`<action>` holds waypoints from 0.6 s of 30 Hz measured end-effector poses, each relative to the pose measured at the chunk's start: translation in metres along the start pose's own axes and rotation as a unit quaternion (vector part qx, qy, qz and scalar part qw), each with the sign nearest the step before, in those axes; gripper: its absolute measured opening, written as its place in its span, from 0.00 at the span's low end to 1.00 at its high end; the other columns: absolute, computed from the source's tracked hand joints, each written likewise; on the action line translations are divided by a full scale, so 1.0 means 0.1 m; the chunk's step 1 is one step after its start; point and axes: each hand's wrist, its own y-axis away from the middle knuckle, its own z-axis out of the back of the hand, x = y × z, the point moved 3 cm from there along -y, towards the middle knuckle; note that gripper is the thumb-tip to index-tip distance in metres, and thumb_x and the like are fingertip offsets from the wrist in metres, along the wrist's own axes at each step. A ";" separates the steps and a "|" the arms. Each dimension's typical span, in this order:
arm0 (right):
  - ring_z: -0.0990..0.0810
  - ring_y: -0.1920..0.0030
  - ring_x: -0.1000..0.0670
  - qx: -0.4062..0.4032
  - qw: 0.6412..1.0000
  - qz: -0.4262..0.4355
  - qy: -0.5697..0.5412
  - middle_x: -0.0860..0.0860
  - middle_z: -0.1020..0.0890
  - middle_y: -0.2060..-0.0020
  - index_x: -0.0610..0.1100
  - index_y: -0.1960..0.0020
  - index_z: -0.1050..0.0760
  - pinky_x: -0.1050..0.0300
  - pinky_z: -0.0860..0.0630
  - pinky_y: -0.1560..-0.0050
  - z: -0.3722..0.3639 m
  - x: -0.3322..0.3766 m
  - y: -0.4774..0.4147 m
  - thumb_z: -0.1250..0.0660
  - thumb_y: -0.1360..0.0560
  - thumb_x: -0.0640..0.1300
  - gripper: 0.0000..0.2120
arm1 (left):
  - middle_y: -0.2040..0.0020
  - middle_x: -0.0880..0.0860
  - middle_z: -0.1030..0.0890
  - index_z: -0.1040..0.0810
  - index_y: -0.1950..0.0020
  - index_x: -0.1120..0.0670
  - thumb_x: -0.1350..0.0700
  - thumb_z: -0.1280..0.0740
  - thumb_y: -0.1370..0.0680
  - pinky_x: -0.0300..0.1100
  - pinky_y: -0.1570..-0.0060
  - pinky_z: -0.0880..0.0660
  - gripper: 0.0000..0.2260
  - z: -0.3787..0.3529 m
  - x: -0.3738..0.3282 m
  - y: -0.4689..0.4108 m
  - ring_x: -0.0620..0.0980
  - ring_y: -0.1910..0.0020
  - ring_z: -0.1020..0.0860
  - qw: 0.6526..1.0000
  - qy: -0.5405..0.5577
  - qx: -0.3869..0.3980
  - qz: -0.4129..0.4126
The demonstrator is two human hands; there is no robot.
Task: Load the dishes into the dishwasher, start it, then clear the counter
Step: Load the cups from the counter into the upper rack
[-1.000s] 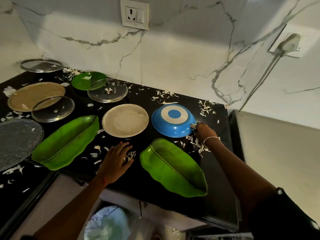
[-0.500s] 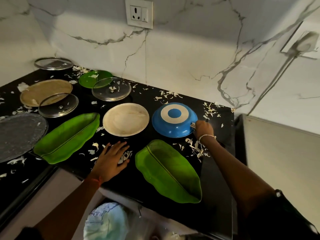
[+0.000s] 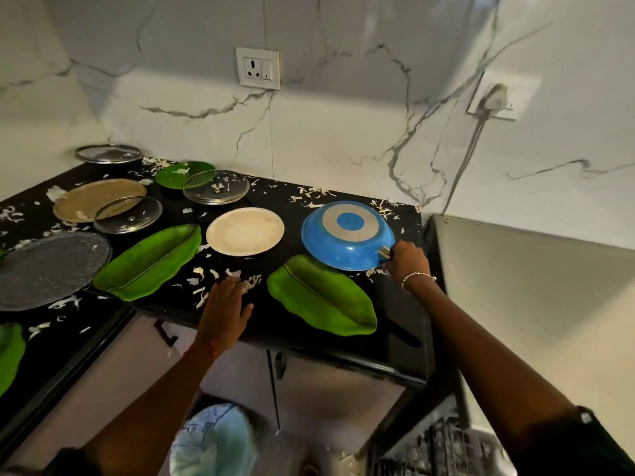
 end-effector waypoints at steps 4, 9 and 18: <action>0.25 0.44 0.35 -0.034 0.999 -0.024 0.006 0.36 0.24 0.44 0.34 0.44 0.27 0.47 0.28 0.48 0.10 -0.09 0.80 0.35 0.27 0.40 0.14 | 0.45 0.67 0.24 0.25 0.44 0.66 0.62 0.29 0.30 0.62 0.44 0.28 0.16 0.18 -0.19 0.60 0.67 0.44 0.26 0.998 0.055 -0.017 -0.032; 0.23 0.47 0.36 -0.053 0.997 -0.045 0.020 0.38 0.22 0.47 0.35 0.45 0.26 0.49 0.27 0.51 0.17 -0.22 1.81 0.35 0.26 0.42 0.13 | 0.43 0.67 0.25 0.26 0.41 0.68 0.65 0.30 0.29 0.57 0.41 0.31 0.18 0.41 -0.51 1.27 0.67 0.42 0.26 0.989 0.126 0.002 -0.071; 0.22 0.49 0.37 -0.024 0.991 -0.131 0.007 0.40 0.19 0.51 0.37 0.49 0.24 0.49 0.26 0.52 -0.02 -0.77 3.45 0.37 0.28 0.41 0.10 | 0.38 0.65 0.28 0.28 0.38 0.66 0.45 0.47 0.30 0.34 0.36 0.43 0.30 0.37 -1.31 2.34 0.54 0.36 0.33 0.954 0.241 0.142 -0.110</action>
